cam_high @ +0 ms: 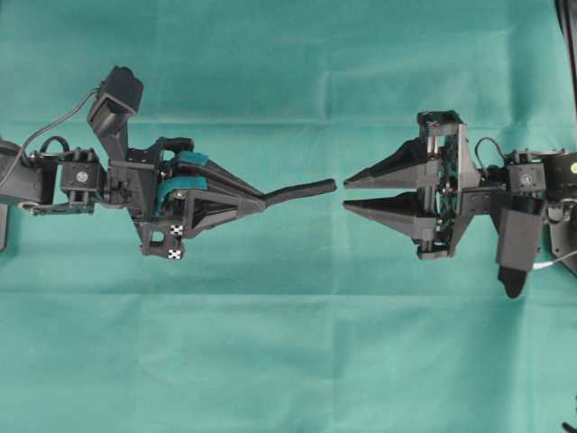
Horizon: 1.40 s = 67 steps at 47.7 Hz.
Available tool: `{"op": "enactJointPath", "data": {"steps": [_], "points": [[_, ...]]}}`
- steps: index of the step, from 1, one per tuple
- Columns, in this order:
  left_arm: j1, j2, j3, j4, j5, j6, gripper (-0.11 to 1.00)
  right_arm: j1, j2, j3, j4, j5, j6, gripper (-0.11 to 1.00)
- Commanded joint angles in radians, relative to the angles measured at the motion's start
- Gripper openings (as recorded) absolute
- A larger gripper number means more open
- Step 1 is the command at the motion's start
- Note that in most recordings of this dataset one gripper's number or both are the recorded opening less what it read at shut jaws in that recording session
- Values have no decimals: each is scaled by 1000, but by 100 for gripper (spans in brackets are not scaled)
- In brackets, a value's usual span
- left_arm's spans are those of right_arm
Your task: Peel off the Velcro with your right arm.
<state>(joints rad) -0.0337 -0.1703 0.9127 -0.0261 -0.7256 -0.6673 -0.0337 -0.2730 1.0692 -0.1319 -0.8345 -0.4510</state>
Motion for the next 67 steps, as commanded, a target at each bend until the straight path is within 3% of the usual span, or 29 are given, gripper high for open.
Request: {"op": "enactJointPath", "data": {"steps": [1,28,42,67], "points": [[3,-12,-11,-3,-11,2,10,3,-6,-23,-2,-9,2,7],[3,-17,-8,-3,-11,2,10,3,44,-69,-6,-11,-3,7],[5,-18,-8,-3,-11,2,10,3,44,-71,-6,-11,-6,-10],[3,-17,-12,-3,-11,3,10,21,77,-67,-8,-32,-3,-10]]}}
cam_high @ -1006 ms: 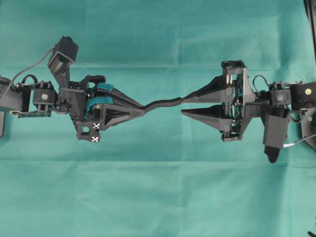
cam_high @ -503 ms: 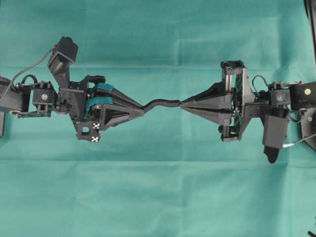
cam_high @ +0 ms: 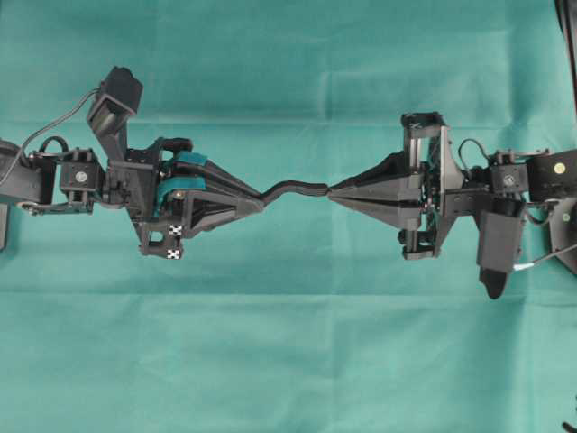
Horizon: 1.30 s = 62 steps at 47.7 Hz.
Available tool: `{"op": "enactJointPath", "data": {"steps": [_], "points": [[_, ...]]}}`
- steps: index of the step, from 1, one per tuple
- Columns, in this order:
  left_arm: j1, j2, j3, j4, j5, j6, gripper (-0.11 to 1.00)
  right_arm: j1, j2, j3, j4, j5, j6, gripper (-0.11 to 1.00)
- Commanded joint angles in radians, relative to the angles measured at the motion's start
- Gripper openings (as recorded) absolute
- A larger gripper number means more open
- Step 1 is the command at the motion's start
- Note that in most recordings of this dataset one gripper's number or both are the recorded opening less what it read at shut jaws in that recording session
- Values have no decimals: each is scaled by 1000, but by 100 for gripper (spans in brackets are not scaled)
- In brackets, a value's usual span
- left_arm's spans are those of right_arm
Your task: Peel off the Velcro with your right arm.
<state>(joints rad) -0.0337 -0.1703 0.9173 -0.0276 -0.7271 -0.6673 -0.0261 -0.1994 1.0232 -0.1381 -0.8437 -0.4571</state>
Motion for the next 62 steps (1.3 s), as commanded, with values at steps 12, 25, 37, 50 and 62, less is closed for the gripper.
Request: {"op": "enactJointPath", "data": {"steps": [12,25,37,50,62], "points": [[5,-17,-17,-2,-9,5,10,41,51,-32,-2,-80,3,-10],[5,-17,-18,-2,-18,5,10,69,84,-52,0,-83,5,-10],[5,-17,-18,0,-21,5,10,78,110,-71,0,-83,6,-10],[5,-17,-18,-2,-23,5,10,92,144,-100,-2,-80,6,-10],[5,-17,-18,-2,-29,5,10,98,175,-126,0,-78,8,-10]]}}
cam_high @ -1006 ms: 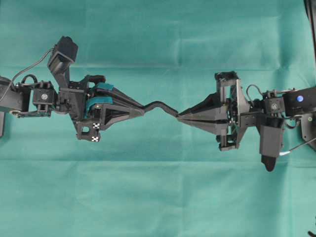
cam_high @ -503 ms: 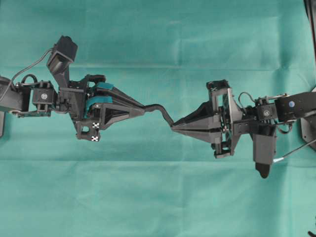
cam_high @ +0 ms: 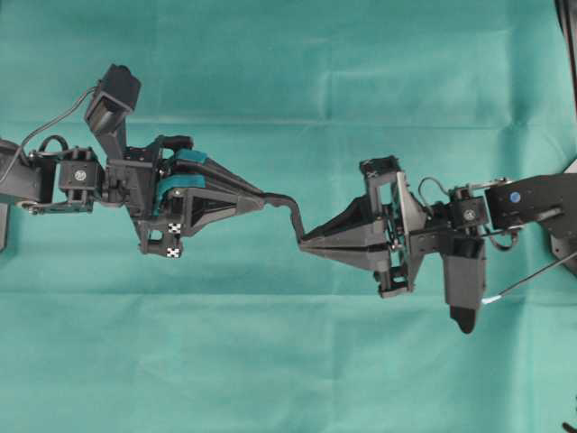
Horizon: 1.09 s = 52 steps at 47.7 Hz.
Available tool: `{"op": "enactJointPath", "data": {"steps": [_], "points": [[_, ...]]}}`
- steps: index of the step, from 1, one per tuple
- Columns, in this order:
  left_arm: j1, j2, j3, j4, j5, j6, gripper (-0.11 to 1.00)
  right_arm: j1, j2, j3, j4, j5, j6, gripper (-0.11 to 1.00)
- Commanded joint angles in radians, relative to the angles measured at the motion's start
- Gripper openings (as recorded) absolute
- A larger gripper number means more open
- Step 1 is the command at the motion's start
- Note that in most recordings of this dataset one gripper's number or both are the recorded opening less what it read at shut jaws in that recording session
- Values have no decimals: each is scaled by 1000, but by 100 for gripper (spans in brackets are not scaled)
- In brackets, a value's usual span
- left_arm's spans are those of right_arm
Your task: Peel off the Velcro with your right arm.
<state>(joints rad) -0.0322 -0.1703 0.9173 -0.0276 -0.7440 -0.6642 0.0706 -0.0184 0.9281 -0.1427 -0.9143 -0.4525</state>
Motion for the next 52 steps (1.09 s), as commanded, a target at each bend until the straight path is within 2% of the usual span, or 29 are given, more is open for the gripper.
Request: {"op": "enactJointPath", "data": {"steps": [1,52], "points": [[3,-17,-18,-2,-12,2,10,3,-3,-32,5,-8,3,-10],[3,-14,-20,-2,-29,2,10,46,31,-49,5,-5,5,-10]]}}
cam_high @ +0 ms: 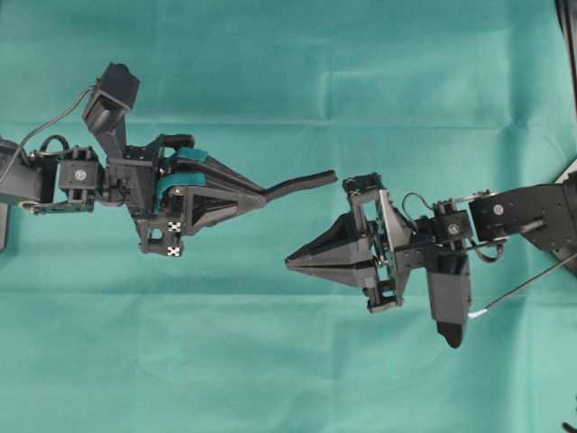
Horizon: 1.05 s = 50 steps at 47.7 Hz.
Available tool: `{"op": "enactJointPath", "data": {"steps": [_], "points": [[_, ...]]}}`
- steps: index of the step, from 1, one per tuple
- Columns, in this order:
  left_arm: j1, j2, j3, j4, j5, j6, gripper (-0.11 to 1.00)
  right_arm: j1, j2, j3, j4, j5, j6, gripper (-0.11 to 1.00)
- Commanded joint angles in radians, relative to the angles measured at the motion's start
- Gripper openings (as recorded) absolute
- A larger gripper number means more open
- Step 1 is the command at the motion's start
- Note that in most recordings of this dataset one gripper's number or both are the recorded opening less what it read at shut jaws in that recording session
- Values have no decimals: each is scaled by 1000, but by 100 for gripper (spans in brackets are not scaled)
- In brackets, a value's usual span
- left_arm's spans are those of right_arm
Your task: Peel off the Velcro with your right arm.
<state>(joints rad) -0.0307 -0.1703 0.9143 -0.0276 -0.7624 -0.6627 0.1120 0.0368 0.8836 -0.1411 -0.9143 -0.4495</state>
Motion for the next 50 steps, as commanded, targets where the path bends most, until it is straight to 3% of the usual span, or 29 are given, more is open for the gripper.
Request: {"op": "enactJointPath", "data": {"steps": [1,30,37,50], "points": [[2,-14,-17,-2,-11,0,10,5,-29,-2,5,-5,2,-10],[2,-23,12,0,-2,44,10,-55,-210,127,32,-3,2,-10],[2,-29,20,5,23,107,10,-66,-232,132,58,6,6,-10],[2,-51,25,6,92,256,10,-66,-273,141,155,17,11,-10]]}}
